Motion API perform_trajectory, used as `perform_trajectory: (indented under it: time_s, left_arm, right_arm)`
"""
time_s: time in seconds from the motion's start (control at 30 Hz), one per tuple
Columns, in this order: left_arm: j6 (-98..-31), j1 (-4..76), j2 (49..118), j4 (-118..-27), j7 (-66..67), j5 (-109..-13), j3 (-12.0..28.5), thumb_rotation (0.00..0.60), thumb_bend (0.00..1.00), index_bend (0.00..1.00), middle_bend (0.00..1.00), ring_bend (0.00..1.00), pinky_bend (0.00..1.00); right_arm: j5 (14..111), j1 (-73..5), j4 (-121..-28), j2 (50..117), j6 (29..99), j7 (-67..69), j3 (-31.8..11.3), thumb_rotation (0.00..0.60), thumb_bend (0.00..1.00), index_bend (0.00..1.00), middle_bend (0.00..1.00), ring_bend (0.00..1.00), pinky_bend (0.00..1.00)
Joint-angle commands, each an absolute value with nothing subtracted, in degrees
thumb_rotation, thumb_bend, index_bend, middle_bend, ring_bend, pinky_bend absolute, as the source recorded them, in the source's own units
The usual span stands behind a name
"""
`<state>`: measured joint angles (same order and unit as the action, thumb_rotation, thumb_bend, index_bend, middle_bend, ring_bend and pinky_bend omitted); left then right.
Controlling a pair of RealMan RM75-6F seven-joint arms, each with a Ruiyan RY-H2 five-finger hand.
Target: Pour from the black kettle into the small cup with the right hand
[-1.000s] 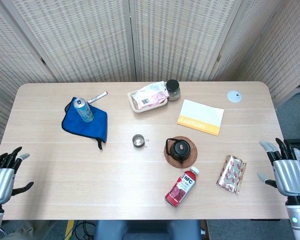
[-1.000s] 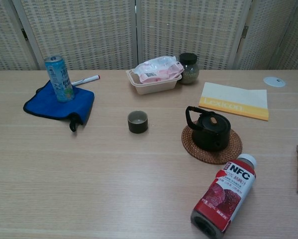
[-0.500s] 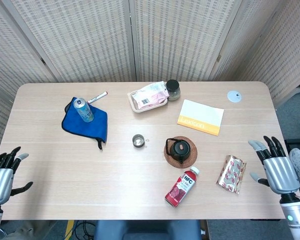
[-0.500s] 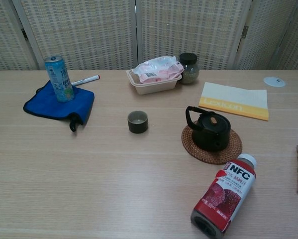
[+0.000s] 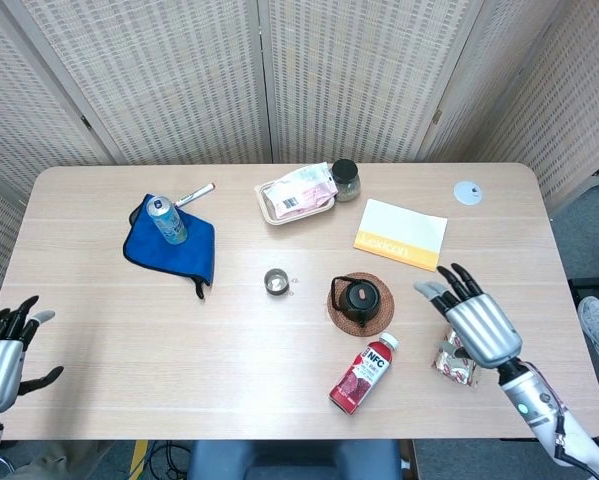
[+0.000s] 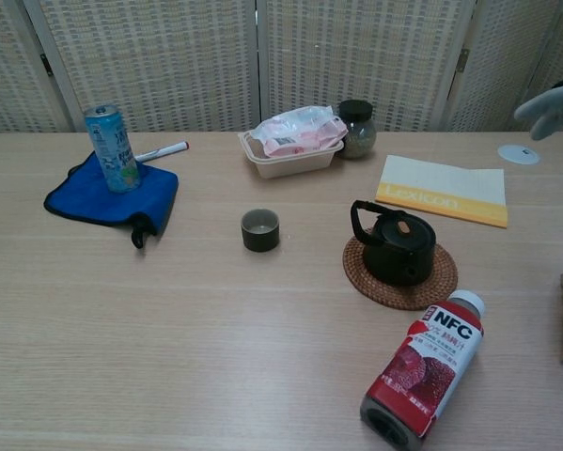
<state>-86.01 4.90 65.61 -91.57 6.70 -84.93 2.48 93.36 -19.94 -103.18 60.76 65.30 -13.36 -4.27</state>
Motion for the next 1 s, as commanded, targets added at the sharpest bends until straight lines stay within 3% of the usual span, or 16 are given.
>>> perform_trajectory:
  time_s: [0.03,0.4,0.77,1.0]
  left_arm:
    - [-86.2,4.8,65.5,-91.6,6.7,-85.0,2.4,0.6,0.0,0.25,0.08,0.15,0.1]
    - [-87.3,3.7,64.8,-92.3,6.8,-84.7,2.4,0.6,0.0,0.26,0.08,0.15,0.1]
    - [-87.7,2.9,64.3,-92.6,6.6,-84.3,2.2,0.6,0.0,0.26,0.08,0.15,0.1]
    - [-87.7,2.7,64.0,-92.7,6.7,-84.0,2.2,0.6,0.0,0.26,0.08,0.15,0.1]
  right_arm:
    - [91.5,-25.6,-104.8,62.4,57.7,-16.6,-5.5,0.6,0.0,0.15,0.24,0.01,0.0]
    - [80.5,-37.3,-103.8,69.0,43.9,-23.6,-9.5,0.6,0.0,0.15,0.26,0.01,0.0]
    - [68.6,-46.2,-99.5,74.2,37.8,-29.9,-10.7,0.6,0.0,0.15,0.29,0.01,0.0]
    - [60.9,-51.6,-95.6,77.1,35.5,-33.5,-9.3,0.6,0.0,0.15,0.29,0.01,0.0]
